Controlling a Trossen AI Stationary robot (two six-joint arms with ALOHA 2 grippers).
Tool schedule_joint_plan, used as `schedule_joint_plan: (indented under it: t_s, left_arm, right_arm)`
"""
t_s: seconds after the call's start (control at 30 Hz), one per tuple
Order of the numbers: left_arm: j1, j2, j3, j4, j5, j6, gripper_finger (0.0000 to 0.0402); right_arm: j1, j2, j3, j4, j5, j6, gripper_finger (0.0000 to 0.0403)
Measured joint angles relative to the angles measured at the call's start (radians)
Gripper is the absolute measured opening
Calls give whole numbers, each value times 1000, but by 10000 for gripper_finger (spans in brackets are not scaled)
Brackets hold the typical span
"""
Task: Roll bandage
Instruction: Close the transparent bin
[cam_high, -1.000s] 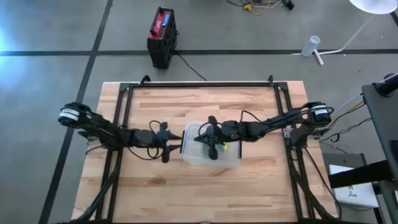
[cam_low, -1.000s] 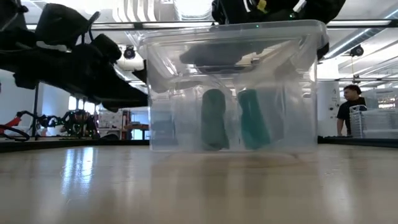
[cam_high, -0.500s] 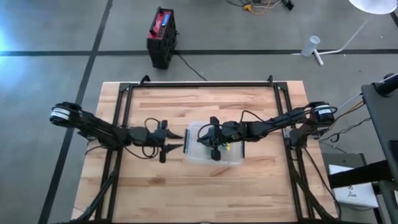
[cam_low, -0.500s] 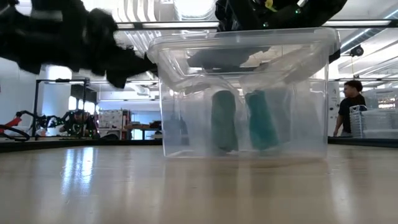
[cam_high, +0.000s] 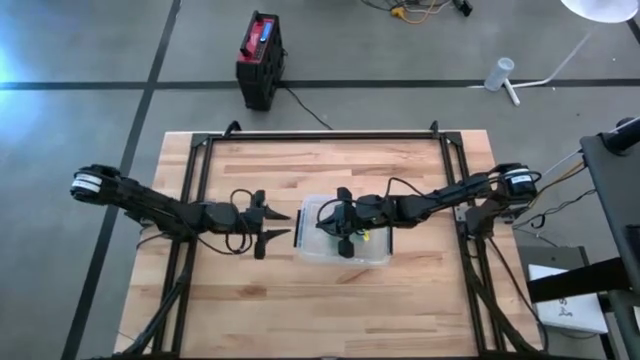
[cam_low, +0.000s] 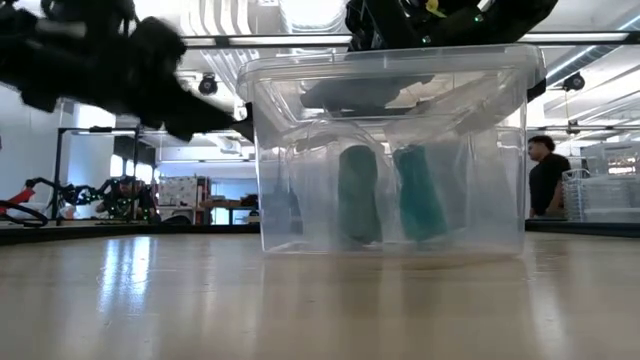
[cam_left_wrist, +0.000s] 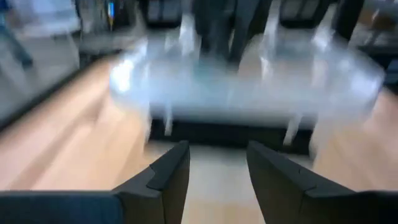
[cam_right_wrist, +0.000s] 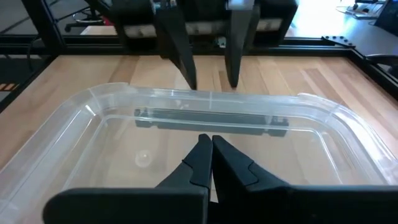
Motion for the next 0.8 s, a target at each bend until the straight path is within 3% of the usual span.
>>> schedule_joint_plan:
  t_s: [0.07, 0.2, 0.3, 0.4, 0.53, 0.67, 0.8]
  left_arm:
    - [1, -14, -22, -57, -6, -29, 153]
    - [3, 51, -38, 0, -6, -51, 153]
    - [7, 157, -41, 96, -6, -32, 153]
    - [16, 279, -28, 296, -6, -5, 153]
    - [23, 390, 7, 411, -4, 15, 153]
    - [24, 402, 36, 399, -2, 49, 153]
    - [24, 339, 39, 369, 5, 66, 153]
  right_arm:
    - [0, 0, 0, -1, 1, -1, 7]
    - [0, 0, 0, -2, 1, -9, 7]
    - [0, 0, 0, -2, 0, -11, 7]
    - [0, 0, 0, -5, 0, -16, 7]
    - [0, 0, 1, -13, 0, -20, 7]
    - [0, -3, 1, -32, -8, -38, 7]
    - [0, -5, 0, -52, -6, -49, 7]
